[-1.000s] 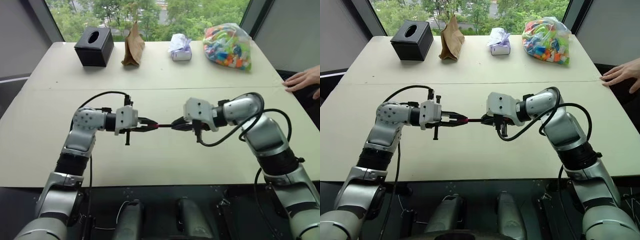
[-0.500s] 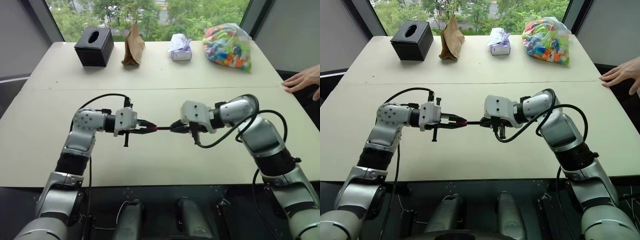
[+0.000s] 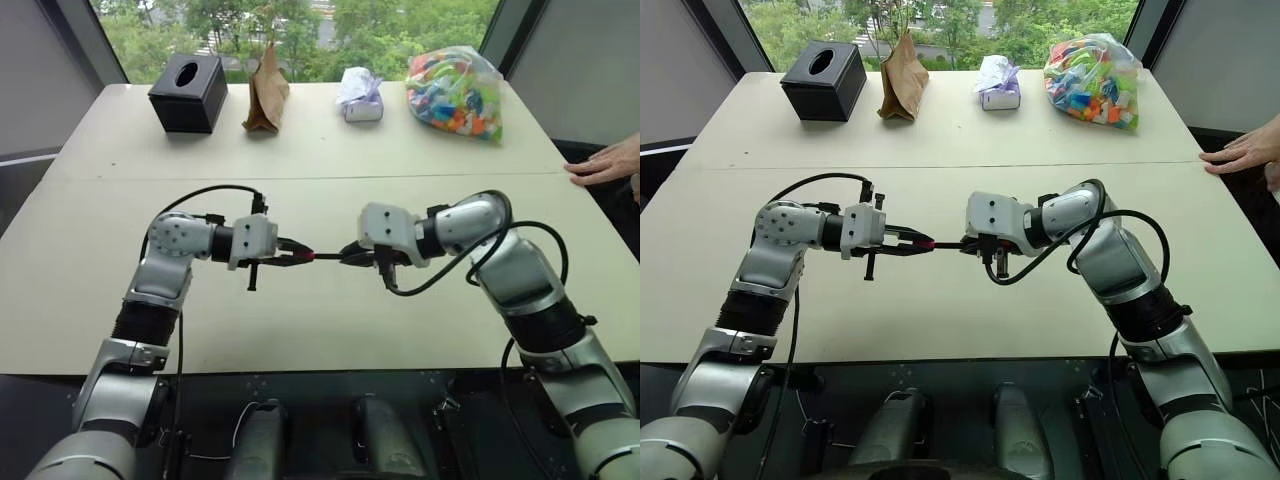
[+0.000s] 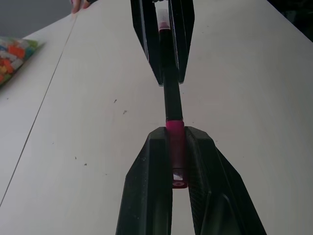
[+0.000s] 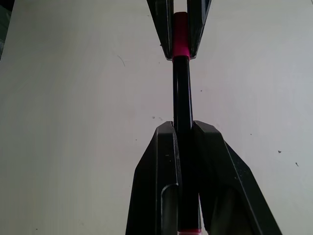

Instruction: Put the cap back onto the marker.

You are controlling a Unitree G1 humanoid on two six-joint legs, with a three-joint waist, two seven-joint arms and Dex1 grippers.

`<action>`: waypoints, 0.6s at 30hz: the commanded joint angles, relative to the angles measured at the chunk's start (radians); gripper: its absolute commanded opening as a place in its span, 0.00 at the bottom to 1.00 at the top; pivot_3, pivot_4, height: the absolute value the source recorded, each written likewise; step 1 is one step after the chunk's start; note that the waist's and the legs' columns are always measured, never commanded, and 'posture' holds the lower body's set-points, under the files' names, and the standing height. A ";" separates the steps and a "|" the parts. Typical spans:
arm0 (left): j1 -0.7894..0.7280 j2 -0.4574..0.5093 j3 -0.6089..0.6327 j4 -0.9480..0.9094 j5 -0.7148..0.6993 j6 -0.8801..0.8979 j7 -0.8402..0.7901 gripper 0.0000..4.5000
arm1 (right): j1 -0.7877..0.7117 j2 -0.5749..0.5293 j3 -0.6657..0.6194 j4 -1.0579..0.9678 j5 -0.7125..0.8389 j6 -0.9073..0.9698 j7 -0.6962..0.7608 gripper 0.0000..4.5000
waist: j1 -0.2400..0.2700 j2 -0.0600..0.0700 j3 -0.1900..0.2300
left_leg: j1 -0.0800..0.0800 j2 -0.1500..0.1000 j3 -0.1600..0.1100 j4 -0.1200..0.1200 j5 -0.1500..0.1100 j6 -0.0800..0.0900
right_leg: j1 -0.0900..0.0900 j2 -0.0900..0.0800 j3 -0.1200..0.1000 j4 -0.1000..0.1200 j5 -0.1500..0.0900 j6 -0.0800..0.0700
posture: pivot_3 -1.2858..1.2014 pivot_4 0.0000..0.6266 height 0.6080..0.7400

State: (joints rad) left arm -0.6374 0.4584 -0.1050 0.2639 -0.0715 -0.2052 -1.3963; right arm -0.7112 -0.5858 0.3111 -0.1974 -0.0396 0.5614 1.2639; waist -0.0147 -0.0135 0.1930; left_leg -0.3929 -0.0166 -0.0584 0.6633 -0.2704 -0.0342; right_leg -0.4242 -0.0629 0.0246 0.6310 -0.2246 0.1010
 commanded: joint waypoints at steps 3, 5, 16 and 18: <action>-0.033 -0.053 -0.108 -0.066 0.001 -0.038 0.004 0.00 | -0.060 0.082 0.072 -0.109 0.068 -0.047 0.013 0.01 | 0.000 0.000 0.000 | 0.000 0.000 0.000 0.000 0.000 0.000 | 0.000 0.000 0.000 0.000 0.000 0.000 | 0.52 0.24 1.00; -0.032 -0.048 -0.110 -0.067 0.010 -0.034 0.006 0.00 | -0.061 0.077 0.074 -0.111 0.063 -0.048 0.015 0.01 | 0.000 0.000 0.000 | 0.000 0.000 0.000 0.000 0.000 0.000 | 0.000 0.000 0.000 0.000 0.000 0.000 | 0.52 0.24 1.00; -0.014 -0.024 -0.126 -0.047 0.041 -0.044 0.012 0.00 | -0.081 0.072 0.081 -0.109 0.046 -0.057 0.022 0.01 | 0.000 0.000 0.000 | 0.000 0.000 0.000 0.000 0.000 0.000 | 0.000 0.000 0.000 0.000 0.000 0.000 | 0.52 0.24 1.00; -0.013 -0.024 -0.126 -0.049 0.041 -0.043 0.015 0.00 | -0.080 0.070 0.083 -0.110 0.046 -0.059 0.022 0.01 | 0.000 0.000 0.000 | 0.000 0.000 0.000 0.000 0.000 0.000 | 0.000 0.000 0.000 0.000 0.000 0.000 | 0.52 0.24 1.00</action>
State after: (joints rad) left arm -0.6367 0.4745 -0.1345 0.2637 -0.0327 -0.2207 -1.3841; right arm -0.7201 -0.5861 0.3460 -0.1974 -0.0674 0.5614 1.2636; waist -0.0148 -0.0134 0.1930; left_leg -0.3929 -0.0166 -0.0584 0.6633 -0.2704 -0.0342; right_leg -0.4242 -0.0629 0.0246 0.6311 -0.2246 0.1011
